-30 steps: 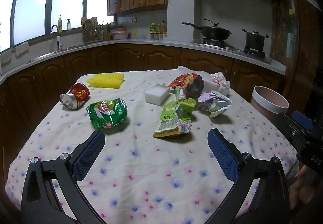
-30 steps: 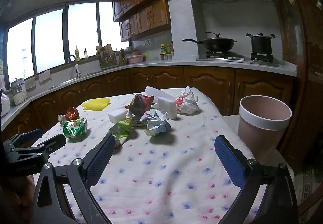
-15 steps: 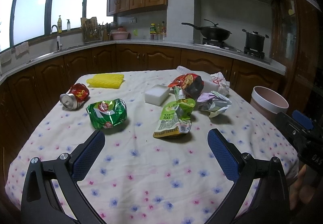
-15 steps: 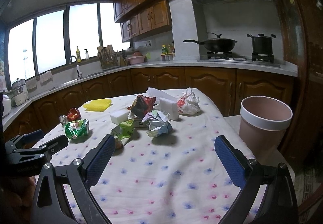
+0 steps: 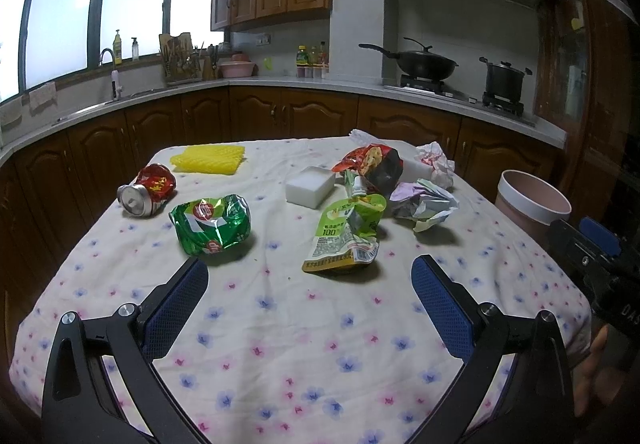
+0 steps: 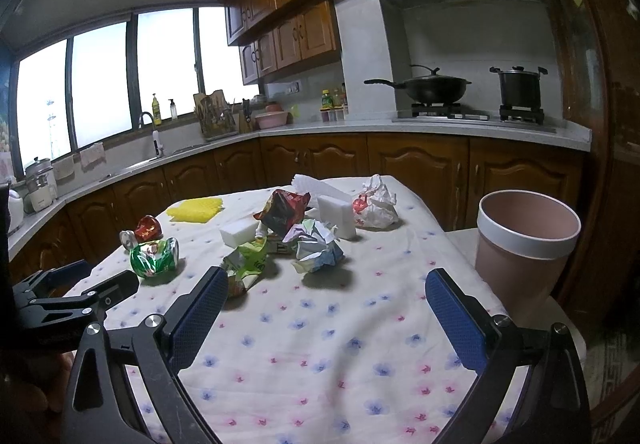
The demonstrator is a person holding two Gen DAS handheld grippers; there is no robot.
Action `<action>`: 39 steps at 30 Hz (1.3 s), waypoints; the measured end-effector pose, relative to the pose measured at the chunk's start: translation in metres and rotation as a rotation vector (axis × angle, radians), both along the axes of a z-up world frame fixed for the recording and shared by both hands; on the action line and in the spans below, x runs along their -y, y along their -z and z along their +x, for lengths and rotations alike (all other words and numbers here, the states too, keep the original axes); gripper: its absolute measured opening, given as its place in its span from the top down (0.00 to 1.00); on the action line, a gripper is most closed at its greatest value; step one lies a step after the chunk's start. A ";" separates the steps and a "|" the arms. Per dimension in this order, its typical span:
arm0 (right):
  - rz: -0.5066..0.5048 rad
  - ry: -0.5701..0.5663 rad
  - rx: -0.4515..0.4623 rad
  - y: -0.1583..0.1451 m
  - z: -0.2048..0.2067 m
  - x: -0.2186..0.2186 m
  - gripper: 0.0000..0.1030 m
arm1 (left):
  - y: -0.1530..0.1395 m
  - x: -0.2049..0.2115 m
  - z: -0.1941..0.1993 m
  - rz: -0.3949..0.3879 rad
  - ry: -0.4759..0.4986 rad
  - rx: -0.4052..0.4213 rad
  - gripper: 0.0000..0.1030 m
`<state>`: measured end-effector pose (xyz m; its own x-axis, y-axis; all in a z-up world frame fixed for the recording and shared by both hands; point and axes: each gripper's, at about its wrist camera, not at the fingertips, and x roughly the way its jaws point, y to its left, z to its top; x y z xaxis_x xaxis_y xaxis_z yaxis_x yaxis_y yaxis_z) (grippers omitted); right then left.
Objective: Collect trash
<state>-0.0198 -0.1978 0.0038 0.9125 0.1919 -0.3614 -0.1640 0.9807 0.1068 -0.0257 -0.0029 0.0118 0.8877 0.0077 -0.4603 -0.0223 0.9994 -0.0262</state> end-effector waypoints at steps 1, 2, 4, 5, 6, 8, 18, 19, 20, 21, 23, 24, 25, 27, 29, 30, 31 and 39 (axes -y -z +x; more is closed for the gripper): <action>0.000 0.000 0.000 0.000 0.000 0.000 0.03 | 0.000 0.000 0.000 0.001 0.000 -0.001 0.00; 0.000 0.001 0.000 0.000 0.000 0.000 0.03 | 0.000 0.001 0.000 0.001 0.000 -0.002 0.00; 0.001 0.002 0.000 0.000 0.000 0.000 0.03 | 0.000 0.001 0.000 -0.001 0.001 -0.001 0.00; 0.002 0.001 -0.002 0.000 0.000 0.000 0.03 | 0.000 0.001 0.000 0.000 -0.001 -0.001 0.00; 0.002 0.002 -0.002 0.001 0.000 0.000 0.03 | 0.001 0.001 0.000 0.000 -0.001 -0.002 0.00; 0.001 0.002 -0.001 0.001 0.000 0.001 0.03 | 0.002 0.001 0.001 -0.003 0.002 -0.007 0.00; 0.029 -0.014 -0.036 0.002 0.009 0.001 0.03 | 0.009 -0.006 0.021 -0.049 0.017 -0.076 0.00; 0.032 -0.017 -0.039 0.002 0.011 0.002 0.03 | 0.009 -0.006 0.023 -0.050 0.018 -0.080 0.00; 0.033 -0.019 -0.043 0.003 0.014 0.003 0.03 | 0.009 -0.006 0.026 -0.048 0.019 -0.085 0.00; 0.034 -0.020 -0.048 0.003 0.017 0.004 0.03 | 0.008 -0.006 0.029 -0.048 0.021 -0.090 0.00; 0.042 -0.025 -0.062 0.004 0.023 0.006 0.03 | 0.007 -0.006 0.034 -0.046 0.030 -0.095 0.00; 0.046 -0.028 -0.069 0.004 0.026 0.007 0.03 | 0.006 -0.006 0.038 -0.041 0.033 -0.098 0.00; 0.052 -0.033 -0.078 0.003 0.030 0.007 0.03 | 0.005 -0.005 0.041 -0.038 0.037 -0.102 0.00; 0.064 -0.045 -0.095 0.004 0.040 0.011 0.03 | 0.004 -0.003 0.050 -0.034 0.048 -0.118 0.00; 0.072 -0.055 -0.115 0.004 0.049 0.011 0.03 | 0.003 -0.004 0.061 -0.040 0.058 -0.136 0.00; 0.076 -0.061 -0.126 0.004 0.055 0.011 0.03 | 0.003 -0.004 0.066 -0.043 0.062 -0.146 0.02; 0.080 -0.068 -0.138 0.004 0.060 0.011 0.03 | 0.002 -0.003 0.073 -0.048 0.067 -0.156 0.04; 0.092 -0.116 -0.245 0.009 0.113 0.005 0.19 | 0.010 0.004 0.121 -0.041 0.118 -0.263 0.25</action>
